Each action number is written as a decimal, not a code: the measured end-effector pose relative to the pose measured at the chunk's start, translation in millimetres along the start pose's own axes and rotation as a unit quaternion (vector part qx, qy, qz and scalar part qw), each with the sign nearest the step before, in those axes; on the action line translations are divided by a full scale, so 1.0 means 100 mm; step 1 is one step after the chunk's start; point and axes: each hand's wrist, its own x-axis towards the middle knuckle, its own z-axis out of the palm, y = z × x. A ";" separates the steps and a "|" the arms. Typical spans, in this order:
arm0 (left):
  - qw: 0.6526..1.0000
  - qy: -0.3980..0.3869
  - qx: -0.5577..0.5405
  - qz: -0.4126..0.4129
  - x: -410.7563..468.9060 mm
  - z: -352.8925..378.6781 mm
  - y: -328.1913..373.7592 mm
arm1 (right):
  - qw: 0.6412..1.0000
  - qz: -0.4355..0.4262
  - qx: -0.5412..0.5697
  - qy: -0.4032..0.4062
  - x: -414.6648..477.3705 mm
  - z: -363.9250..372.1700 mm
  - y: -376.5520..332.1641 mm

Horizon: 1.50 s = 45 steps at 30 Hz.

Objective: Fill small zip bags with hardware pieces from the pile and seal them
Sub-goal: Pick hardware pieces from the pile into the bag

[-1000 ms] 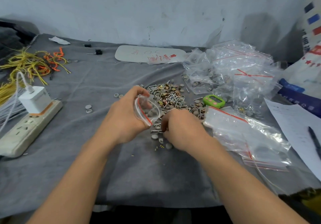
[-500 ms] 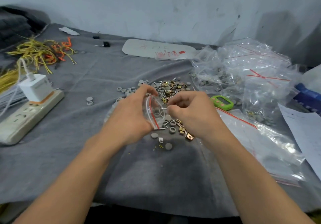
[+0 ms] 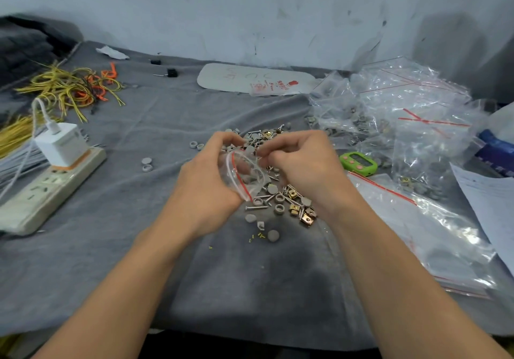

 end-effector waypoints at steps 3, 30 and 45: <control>1.000 0.021 -0.021 -0.004 0.01 -0.05 -0.03 | 0.970 -0.012 -0.245 -0.007 0.01 -0.05 0.07; 0.999 0.008 -0.034 -0.010 0.07 -0.13 -0.09 | 0.865 -0.132 -0.472 -0.107 -0.30 0.40 0.04; 0.996 -0.061 0.064 0.024 0.04 0.02 0.00 | 0.969 -0.089 -0.214 -0.082 -0.20 0.28 -0.19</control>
